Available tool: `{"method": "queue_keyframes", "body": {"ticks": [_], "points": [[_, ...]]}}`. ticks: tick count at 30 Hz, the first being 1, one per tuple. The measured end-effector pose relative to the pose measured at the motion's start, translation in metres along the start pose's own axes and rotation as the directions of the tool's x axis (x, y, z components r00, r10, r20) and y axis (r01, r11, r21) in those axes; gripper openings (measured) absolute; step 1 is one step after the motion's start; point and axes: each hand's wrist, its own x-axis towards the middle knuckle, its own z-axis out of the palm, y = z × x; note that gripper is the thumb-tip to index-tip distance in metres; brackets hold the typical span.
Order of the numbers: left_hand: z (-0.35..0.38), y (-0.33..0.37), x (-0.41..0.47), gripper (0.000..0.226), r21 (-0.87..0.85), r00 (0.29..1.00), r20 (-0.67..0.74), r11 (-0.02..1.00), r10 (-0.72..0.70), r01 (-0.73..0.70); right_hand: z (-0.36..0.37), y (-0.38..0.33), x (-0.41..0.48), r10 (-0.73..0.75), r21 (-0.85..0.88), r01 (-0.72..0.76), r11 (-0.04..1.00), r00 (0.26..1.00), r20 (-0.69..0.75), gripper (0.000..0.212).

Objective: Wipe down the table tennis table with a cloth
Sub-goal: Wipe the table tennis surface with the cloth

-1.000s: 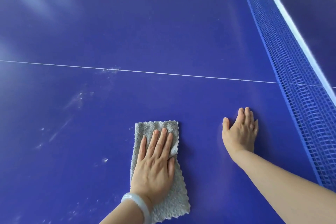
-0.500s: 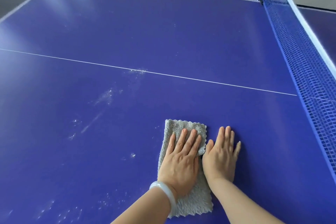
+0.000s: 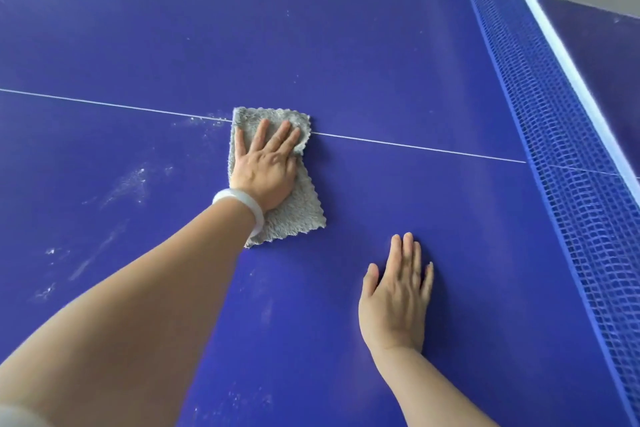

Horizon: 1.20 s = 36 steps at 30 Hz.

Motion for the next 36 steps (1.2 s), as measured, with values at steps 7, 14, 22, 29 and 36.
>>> {"method": "queue_keyframes", "body": {"ticks": [7,14,22,29,36], "points": [[0.009,0.048,-0.122,0.058,0.011,0.975,0.0,0.975,0.221,-0.221,-0.002,-0.001,-0.001,-0.003,0.051,0.004,0.999,1.0,-0.01,0.06],[-0.02,-0.05,-0.101,0.053,0.043,0.998,0.047,0.998,0.043,-0.045,-0.001,0.001,-0.002,-0.01,0.046,0.01,0.999,1.0,-0.006,0.059],[0.011,0.056,-0.245,0.059,-0.069,0.953,0.023,0.952,0.302,-0.299,-0.001,0.001,-0.001,-0.014,0.072,0.014,0.997,1.0,0.002,0.059],[-0.006,-0.016,-0.249,0.06,0.069,0.978,0.039,0.976,0.204,-0.206,-0.001,0.003,-0.001,-0.019,0.079,0.019,0.997,1.0,0.006,0.059],[0.014,0.065,-0.27,0.064,-0.042,0.982,-0.098,0.986,-0.162,0.158,0.0,0.002,0.0,-0.025,0.105,0.025,0.994,1.0,0.003,0.059]]}}
